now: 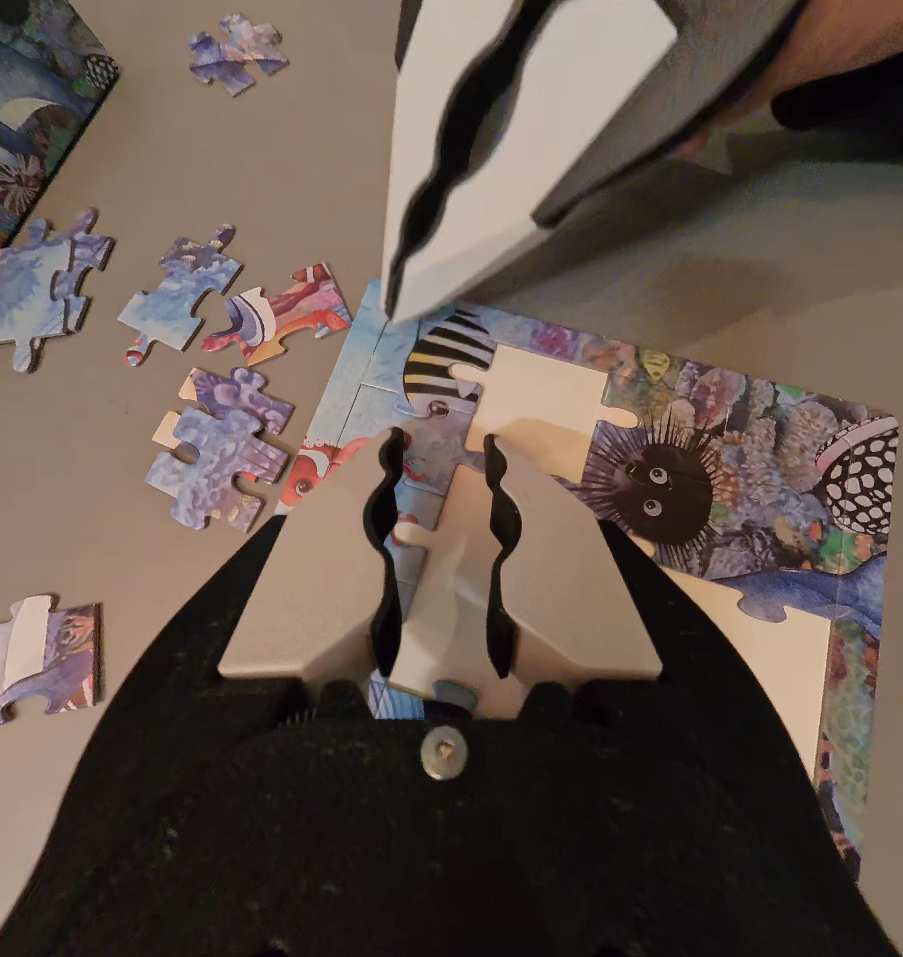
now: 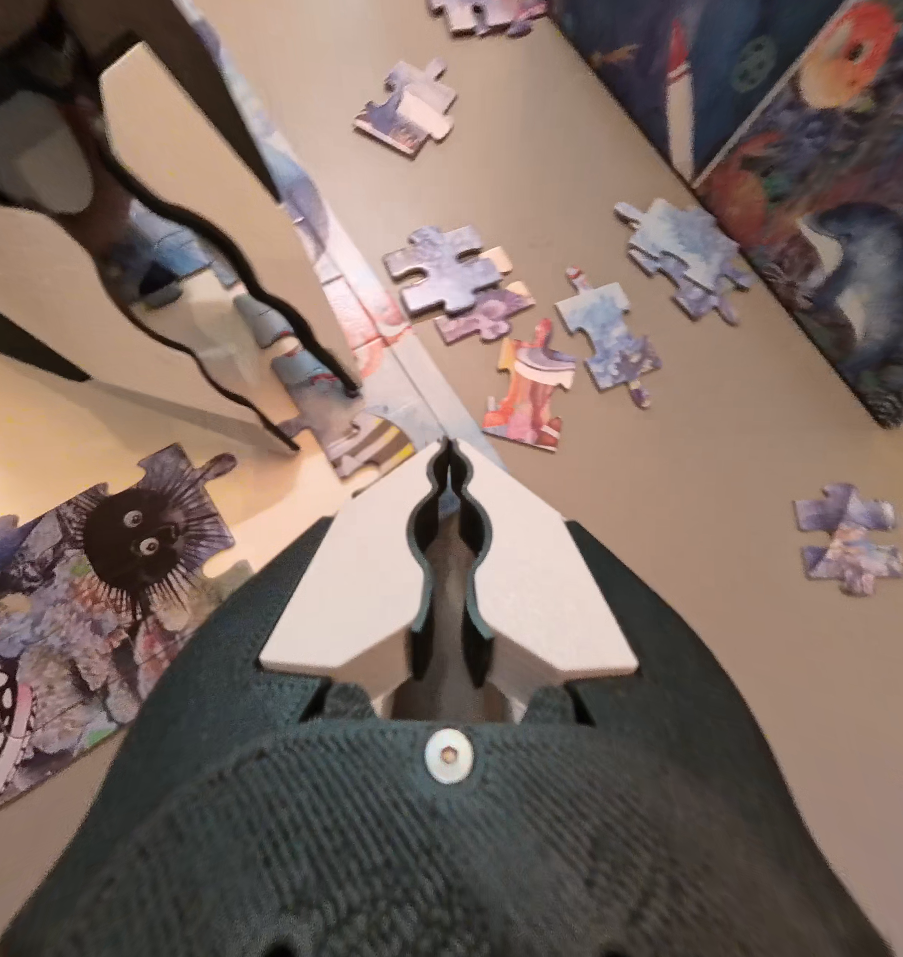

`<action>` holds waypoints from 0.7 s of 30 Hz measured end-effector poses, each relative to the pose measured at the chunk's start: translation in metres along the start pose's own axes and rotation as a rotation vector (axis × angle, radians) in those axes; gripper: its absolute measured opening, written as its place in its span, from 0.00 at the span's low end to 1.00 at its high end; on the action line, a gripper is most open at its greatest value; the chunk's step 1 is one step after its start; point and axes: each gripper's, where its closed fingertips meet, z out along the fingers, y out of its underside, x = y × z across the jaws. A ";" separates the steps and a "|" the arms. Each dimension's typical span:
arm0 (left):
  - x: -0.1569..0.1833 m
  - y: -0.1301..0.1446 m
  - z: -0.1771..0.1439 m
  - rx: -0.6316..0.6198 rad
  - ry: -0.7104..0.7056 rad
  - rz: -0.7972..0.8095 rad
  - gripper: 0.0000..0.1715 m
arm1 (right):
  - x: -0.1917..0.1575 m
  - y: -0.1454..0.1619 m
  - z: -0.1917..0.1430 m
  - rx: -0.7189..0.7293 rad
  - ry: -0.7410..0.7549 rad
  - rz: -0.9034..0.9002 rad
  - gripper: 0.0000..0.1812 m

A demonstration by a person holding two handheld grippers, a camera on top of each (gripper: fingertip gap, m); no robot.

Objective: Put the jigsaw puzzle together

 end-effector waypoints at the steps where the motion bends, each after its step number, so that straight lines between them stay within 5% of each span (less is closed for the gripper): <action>1: 0.000 -0.001 0.000 0.003 -0.005 0.007 0.17 | 0.006 0.000 -0.003 0.015 0.001 0.032 0.00; 21: 0.005 -0.005 0.009 -0.040 -0.008 0.004 0.25 | 0.020 0.022 0.003 -0.003 -0.017 0.129 0.00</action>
